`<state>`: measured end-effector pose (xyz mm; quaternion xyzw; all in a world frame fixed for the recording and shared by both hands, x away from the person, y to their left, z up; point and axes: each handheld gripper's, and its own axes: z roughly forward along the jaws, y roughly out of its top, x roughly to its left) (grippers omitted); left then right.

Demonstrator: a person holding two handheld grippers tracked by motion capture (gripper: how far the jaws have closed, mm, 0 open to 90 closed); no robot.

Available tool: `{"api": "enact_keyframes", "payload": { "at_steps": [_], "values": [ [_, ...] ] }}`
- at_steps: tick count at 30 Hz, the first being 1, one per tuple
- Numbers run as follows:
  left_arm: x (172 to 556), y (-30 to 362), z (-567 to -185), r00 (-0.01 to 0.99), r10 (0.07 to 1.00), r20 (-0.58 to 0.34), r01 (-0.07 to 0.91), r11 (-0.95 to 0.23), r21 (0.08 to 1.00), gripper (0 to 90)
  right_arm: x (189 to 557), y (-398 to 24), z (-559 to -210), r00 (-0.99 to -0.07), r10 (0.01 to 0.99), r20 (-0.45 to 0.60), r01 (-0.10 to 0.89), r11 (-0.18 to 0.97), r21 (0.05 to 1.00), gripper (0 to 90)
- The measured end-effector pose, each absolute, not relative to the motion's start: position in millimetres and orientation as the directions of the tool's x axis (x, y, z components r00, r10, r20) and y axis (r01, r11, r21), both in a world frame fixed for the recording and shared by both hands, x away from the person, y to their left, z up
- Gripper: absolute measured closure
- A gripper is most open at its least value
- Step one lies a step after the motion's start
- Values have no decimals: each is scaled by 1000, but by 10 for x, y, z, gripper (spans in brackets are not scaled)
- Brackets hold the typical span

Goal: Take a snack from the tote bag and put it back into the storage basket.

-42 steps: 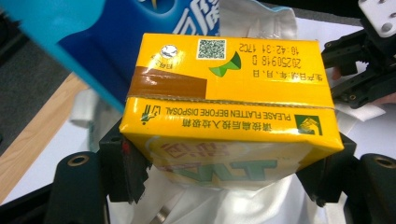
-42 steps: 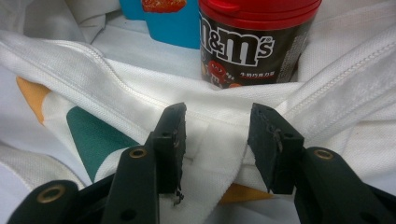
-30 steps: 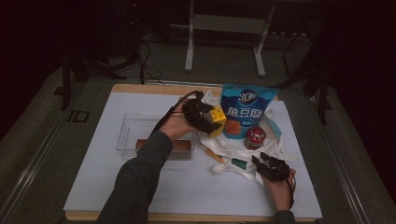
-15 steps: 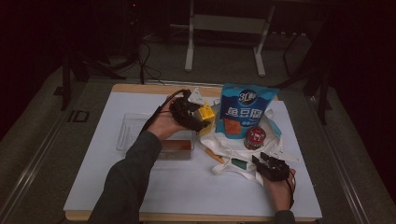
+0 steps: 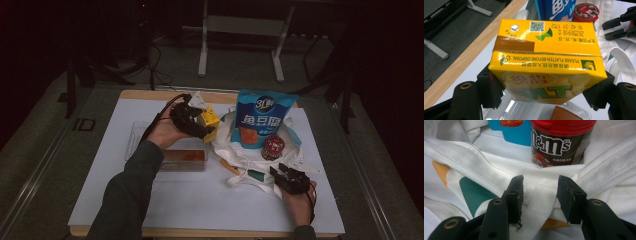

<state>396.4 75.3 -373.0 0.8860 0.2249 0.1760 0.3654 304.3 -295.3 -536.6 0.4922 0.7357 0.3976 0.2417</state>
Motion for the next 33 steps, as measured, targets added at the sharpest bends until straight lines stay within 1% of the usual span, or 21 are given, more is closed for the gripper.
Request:
{"api": "enact_keyframes", "payload": {
  "at_steps": [18, 33],
  "values": [
    [3968, 952, -3774, 798, 586, 141, 315, -604, 732, 285, 3042, -2952, -5366, -399, 916, 34, 531, 201, 823, 562],
    [3965, 1143, -3833, 741, 656, 145, 366, -576, 731, 284, 3042, -2951, -5365, -399, 917, 32, 531, 202, 823, 562]
  ]
}}
